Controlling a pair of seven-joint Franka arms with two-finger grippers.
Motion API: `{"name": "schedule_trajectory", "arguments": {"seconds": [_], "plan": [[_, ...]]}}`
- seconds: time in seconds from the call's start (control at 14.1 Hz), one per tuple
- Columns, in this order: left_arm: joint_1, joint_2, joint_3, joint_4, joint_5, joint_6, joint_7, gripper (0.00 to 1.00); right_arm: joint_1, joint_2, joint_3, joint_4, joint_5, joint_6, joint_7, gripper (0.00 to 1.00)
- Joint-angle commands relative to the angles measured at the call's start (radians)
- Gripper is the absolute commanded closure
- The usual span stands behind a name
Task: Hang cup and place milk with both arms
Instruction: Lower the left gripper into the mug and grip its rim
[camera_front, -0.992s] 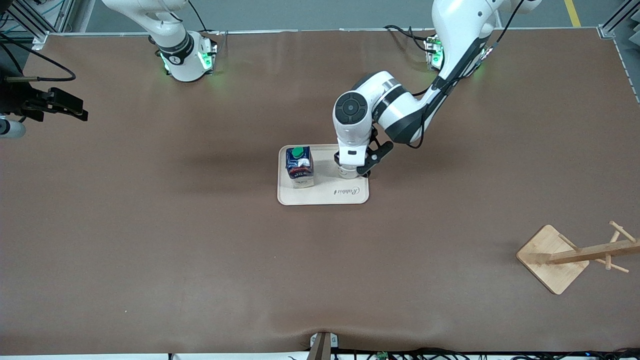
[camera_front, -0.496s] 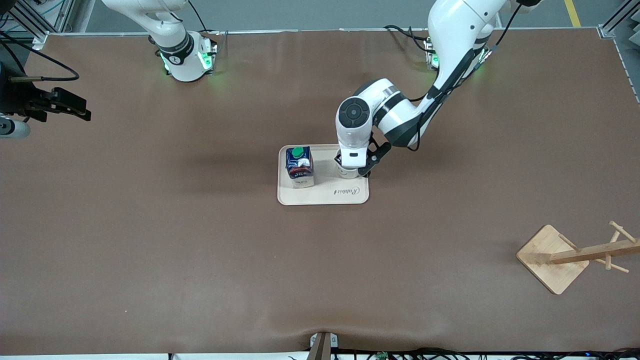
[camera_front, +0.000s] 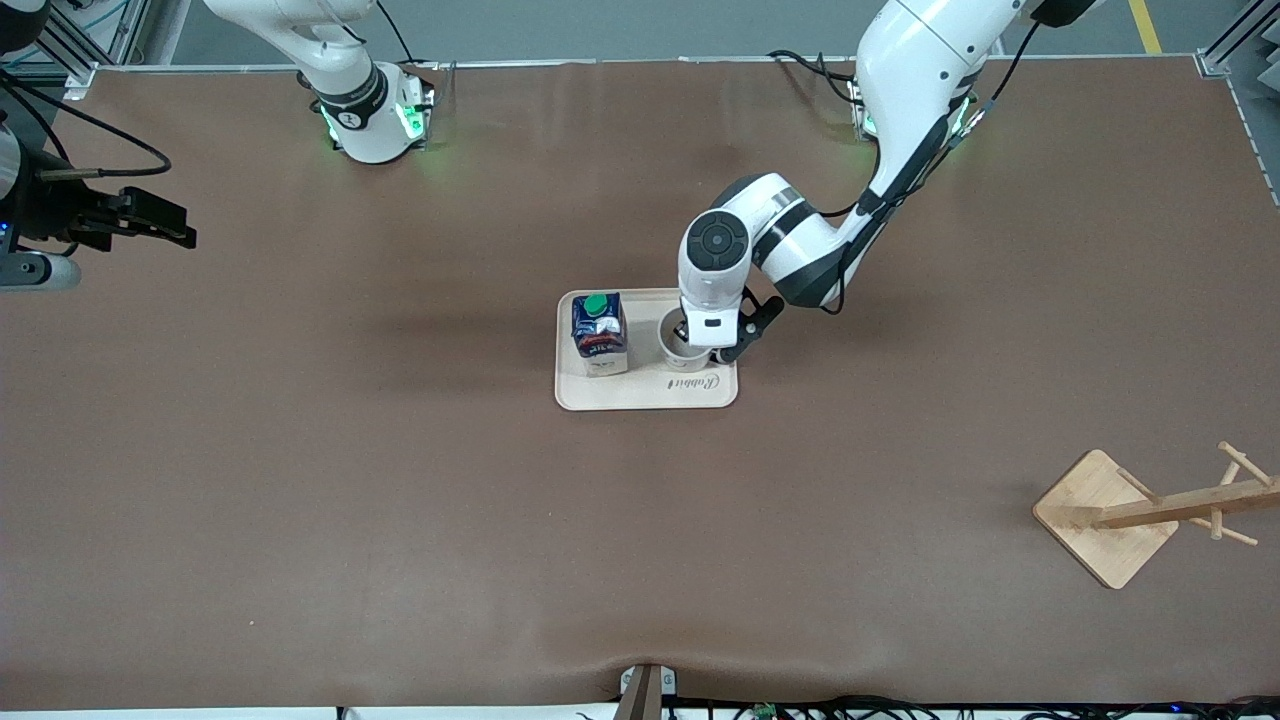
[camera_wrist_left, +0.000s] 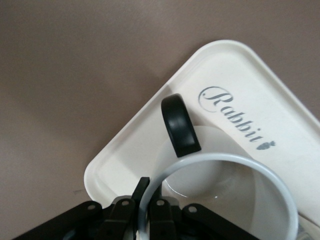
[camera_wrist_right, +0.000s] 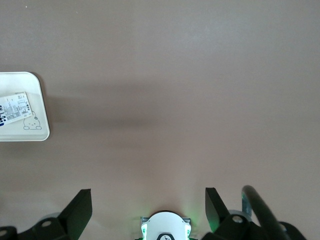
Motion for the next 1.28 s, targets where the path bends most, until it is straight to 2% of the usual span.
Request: {"name": "schedule_trajectory", "arguments": {"seconds": [0.0,0.21,0.43,0.64,0.92,1.06,1.2], "plan": [[-0.002,-0.012,0.021,0.015,0.023,-0.006,0.009,1.00,0.004,-0.012,-0.001,-0.021,0.017,0.002,0.058,0.00],[0.002,-0.031,0.027,0.041,0.032,-0.012,0.028,1.00,0.004,-0.012,-0.001,-0.020,0.029,0.000,0.060,0.00],[0.004,-0.055,0.024,0.097,0.105,-0.110,0.032,1.00,0.004,-0.012,-0.001,-0.020,0.031,0.000,0.060,0.00],[0.022,-0.112,0.020,0.139,0.098,-0.178,0.052,1.00,0.001,-0.012,-0.001,-0.020,0.031,0.000,0.060,0.00],[0.065,-0.216,0.017,0.143,0.076,-0.253,0.178,1.00,0.021,-0.012,0.001,-0.020,0.039,-0.001,0.069,0.00],[0.091,-0.245,0.015,0.163,0.073,-0.287,0.245,1.00,0.023,-0.012,-0.001,-0.020,0.109,0.003,0.150,0.00],[0.096,-0.256,0.021,0.212,0.070,-0.353,0.319,1.00,0.087,-0.011,0.001,-0.020,0.121,0.005,0.271,0.00]]}}
